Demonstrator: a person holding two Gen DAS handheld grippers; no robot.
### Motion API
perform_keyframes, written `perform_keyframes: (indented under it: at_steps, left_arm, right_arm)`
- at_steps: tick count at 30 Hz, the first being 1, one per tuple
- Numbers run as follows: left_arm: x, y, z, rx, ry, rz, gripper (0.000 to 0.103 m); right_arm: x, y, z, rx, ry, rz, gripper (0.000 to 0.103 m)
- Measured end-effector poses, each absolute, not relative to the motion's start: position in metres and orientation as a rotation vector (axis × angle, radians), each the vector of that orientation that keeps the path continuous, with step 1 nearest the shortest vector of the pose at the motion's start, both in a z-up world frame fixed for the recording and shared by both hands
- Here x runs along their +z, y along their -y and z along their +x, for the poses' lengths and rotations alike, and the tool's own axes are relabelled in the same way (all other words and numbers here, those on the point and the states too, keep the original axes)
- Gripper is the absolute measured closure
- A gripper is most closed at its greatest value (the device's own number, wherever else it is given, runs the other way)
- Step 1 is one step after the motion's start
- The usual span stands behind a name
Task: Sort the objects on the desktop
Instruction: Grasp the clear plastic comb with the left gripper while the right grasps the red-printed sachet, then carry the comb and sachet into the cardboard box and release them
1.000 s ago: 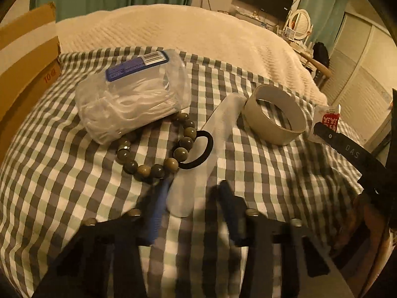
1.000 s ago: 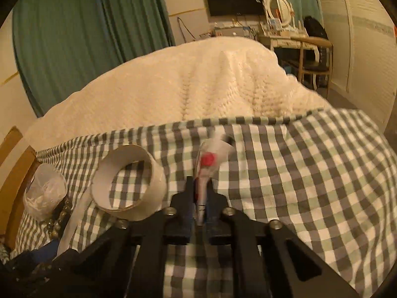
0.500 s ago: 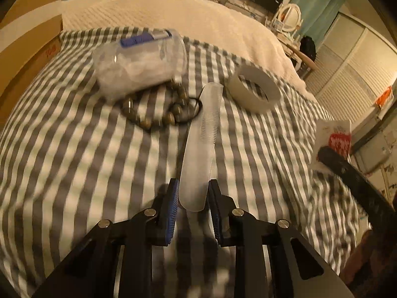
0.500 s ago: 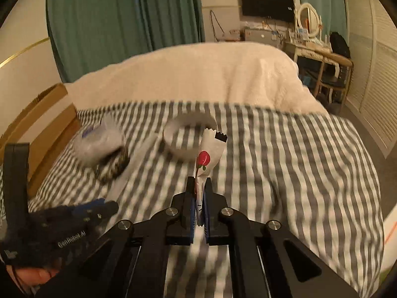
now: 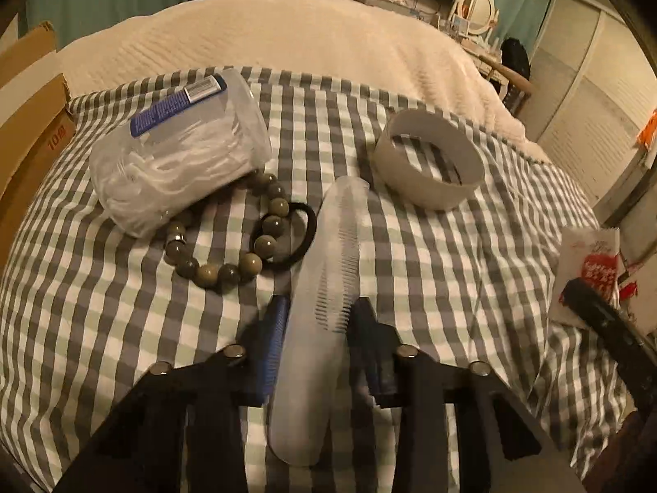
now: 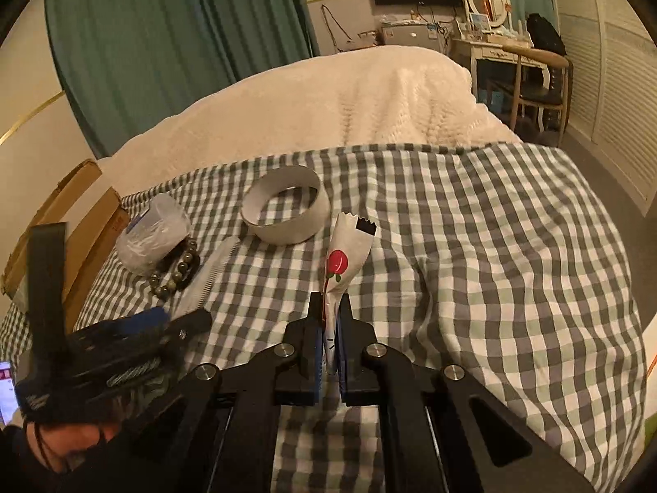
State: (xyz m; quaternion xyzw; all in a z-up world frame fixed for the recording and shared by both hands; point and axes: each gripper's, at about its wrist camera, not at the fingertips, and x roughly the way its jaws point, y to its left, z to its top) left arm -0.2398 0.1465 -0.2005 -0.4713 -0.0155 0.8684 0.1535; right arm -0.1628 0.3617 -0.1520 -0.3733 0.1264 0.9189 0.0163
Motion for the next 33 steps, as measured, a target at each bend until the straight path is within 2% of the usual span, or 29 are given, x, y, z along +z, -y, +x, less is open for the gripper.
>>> perform_keyframes:
  at_steps: [6,13,18,24,27,28,33]
  left_arm:
    - [-0.193,-0.133,-0.224,2.443,0.061,-1.358,0.077]
    - [-0.172,-0.098,-0.196,2.423,0.124,-1.336,0.077]
    - [-0.15,-0.082,-0.186,2.445,0.18,-1.246,0.077]
    - [-0.091,-0.055,-0.173,2.473,0.286,-1.055,0.077]
    - [-0.056,-0.025,-0.168,2.529,0.342,-0.946,0.077]
    - [-0.045,-0.015,-0.168,2.549,0.361,-0.914,0.077]
    - [-0.002,0.055,-0.178,2.671,0.474,-0.792,0.077]
  right_arm:
    - [-0.155,-0.359,-0.167,2.877,-0.382,-1.167,0.098]
    - [-0.135,-0.328,-0.166,2.956,-0.241,-1.113,0.098]
    - [-0.095,-0.289,-0.143,2.985,-0.276,-1.135,0.098]
    - [-0.05,-0.25,-0.112,3.005,-0.192,-1.158,0.098]
    - [-0.005,-0.22,-0.109,3.045,-0.177,-1.128,0.098]
    - [-0.005,-0.22,-0.109,3.045,-0.177,-1.128,0.098]
    - [0.051,-0.146,-0.127,3.157,-0.048,-1.098,0.098]
